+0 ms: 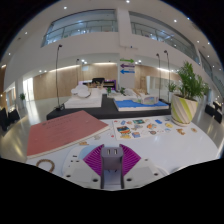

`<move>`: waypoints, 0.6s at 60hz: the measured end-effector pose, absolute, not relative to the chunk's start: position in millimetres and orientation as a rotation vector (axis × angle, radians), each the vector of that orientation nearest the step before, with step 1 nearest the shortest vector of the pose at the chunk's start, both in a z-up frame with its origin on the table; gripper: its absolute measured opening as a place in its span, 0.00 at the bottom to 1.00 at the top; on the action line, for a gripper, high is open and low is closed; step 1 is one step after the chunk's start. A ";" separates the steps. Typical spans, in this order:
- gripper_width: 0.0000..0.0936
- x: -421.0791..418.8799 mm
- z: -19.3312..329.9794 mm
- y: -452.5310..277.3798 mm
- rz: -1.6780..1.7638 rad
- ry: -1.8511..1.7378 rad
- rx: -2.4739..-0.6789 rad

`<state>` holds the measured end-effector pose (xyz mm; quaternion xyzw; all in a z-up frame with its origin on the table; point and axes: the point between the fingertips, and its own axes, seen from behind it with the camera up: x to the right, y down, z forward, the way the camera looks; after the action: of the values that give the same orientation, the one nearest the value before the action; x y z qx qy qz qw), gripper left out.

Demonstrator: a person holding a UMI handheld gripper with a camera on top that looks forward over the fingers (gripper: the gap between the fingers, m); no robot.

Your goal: Unplug charger

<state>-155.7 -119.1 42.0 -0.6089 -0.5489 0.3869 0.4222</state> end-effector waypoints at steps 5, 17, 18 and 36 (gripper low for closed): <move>0.18 -156.0 46.1 -119.1 0.950 -1.360 -1.485; 0.18 -159.4 150.6 -124.1 1.070 -1.261 -1.364; 0.18 -158.1 160.8 -120.8 1.069 -1.252 -1.364; 0.19 -137.6 221.1 -8.4 0.894 -1.214 -1.503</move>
<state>-137.6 -8.4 221.1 -0.6174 -0.4987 0.3672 0.4850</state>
